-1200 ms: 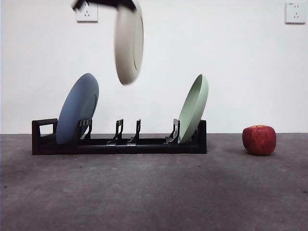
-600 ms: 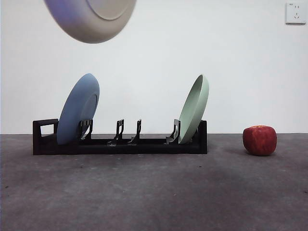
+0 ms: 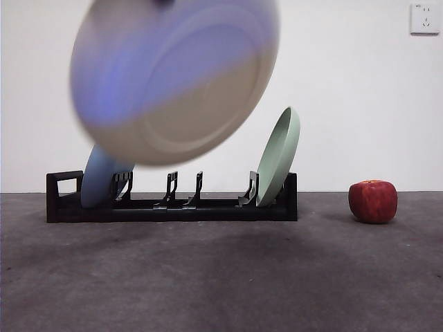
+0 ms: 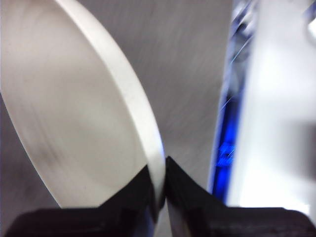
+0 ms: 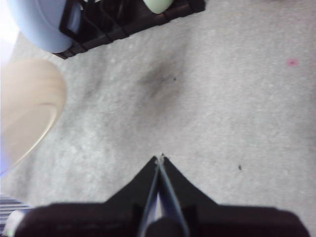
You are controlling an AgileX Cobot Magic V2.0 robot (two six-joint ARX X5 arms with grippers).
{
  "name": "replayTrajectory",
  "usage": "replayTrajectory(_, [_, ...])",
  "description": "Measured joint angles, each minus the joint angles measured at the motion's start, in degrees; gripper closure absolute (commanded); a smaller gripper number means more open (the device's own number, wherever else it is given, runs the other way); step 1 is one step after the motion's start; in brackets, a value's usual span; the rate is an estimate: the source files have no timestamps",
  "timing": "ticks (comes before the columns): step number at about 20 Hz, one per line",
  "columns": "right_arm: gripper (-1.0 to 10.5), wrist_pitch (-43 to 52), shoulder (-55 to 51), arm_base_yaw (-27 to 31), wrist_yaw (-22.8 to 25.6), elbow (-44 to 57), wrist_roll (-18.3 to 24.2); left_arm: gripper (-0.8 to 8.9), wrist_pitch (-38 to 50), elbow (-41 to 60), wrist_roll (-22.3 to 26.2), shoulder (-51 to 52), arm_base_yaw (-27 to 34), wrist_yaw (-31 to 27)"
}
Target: Take the yellow plate from the plate rack,put the plate on the table,take the apple from the table,put the apple in the plate
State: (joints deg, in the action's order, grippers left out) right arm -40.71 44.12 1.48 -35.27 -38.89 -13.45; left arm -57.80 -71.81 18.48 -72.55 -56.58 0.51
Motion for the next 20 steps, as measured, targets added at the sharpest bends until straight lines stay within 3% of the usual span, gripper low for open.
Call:
replayTrajectory(3, [9.5,0.0,0.0,0.0,1.0,0.0,0.0,8.20,1.5,0.5,0.1,-6.5,-2.1,-8.1])
replayTrajectory(9, [9.5,0.0,0.0,0.0,1.9,0.0,1.0,8.20,3.0,0.5,-1.9,-19.0,-6.8,-11.0])
replayTrajectory(13, [9.5,0.0,0.8,0.0,2.3,0.0,1.3,8.20,2.4,0.5,-4.9,-23.5,-10.9,-17.9])
replayTrajectory(20, [9.5,0.0,1.1,0.0,2.4,0.0,2.2,7.94,-0.6,0.5,-8.7,-25.9,-14.4,-19.0])
